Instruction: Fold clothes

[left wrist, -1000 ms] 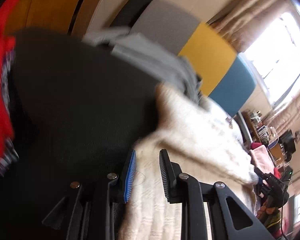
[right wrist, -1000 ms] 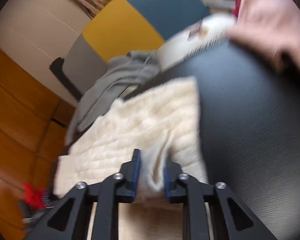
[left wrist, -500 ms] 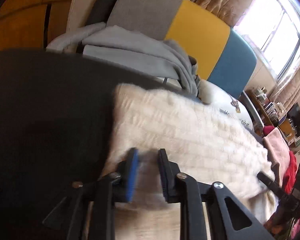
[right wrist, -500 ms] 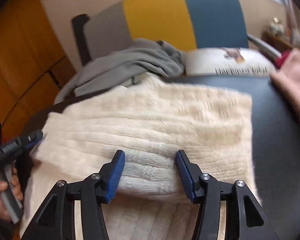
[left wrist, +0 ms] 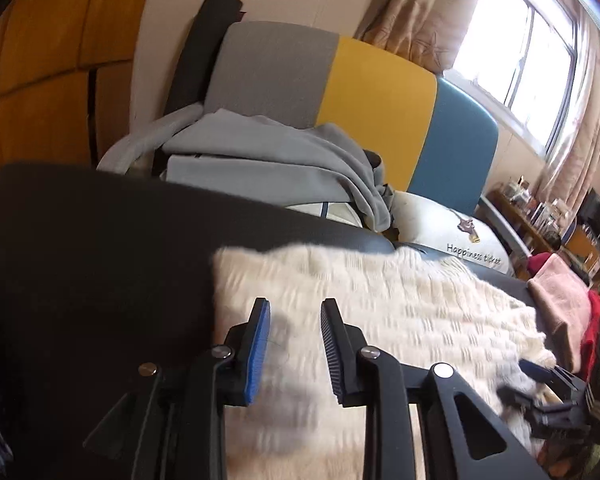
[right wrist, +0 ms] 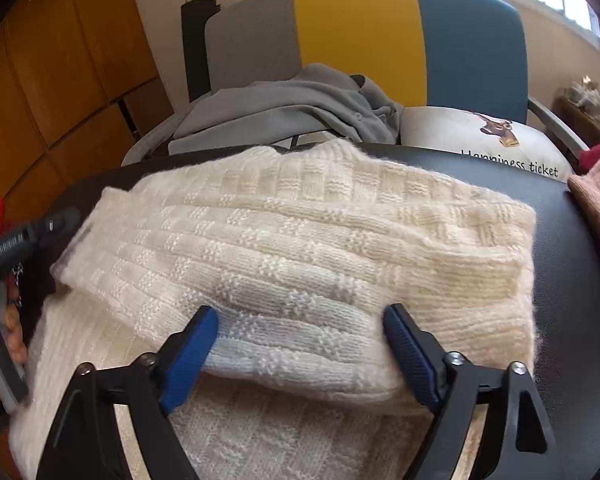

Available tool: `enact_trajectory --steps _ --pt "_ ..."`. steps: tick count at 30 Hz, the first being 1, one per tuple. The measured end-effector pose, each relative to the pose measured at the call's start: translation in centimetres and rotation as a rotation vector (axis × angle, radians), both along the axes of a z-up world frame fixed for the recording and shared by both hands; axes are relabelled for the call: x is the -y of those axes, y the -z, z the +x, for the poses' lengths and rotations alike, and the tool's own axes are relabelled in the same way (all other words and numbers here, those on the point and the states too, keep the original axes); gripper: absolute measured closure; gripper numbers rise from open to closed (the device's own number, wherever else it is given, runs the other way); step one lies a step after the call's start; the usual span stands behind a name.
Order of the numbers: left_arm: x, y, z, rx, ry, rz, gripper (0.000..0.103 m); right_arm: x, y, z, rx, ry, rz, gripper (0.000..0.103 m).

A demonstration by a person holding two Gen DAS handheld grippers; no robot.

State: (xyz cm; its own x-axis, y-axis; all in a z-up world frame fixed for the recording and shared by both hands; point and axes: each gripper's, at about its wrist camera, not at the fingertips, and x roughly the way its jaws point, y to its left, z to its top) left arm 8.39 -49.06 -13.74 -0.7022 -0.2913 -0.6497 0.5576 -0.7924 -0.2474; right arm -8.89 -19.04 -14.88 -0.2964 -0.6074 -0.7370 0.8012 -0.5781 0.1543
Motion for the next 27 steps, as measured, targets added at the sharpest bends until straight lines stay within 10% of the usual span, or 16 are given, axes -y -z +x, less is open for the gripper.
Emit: enact_trajectory --steps 9,14,19,27 --pt "1.0 2.3 -2.9 0.166 0.058 -0.038 0.077 -1.2 -1.3 -1.1 0.072 -0.054 -0.084 0.019" --pt "1.1 0.2 -2.4 0.092 0.050 0.005 0.077 -2.3 -2.7 -3.4 0.096 -0.021 -0.134 0.021" --pt "-0.9 -2.1 -6.8 0.071 0.207 -0.068 0.076 -0.1 -4.5 -4.7 0.044 -0.055 -0.131 0.021" --pt "-0.4 0.7 -15.1 0.152 0.420 0.066 0.073 8.1 -5.3 -10.2 0.058 -0.128 -0.030 0.022"
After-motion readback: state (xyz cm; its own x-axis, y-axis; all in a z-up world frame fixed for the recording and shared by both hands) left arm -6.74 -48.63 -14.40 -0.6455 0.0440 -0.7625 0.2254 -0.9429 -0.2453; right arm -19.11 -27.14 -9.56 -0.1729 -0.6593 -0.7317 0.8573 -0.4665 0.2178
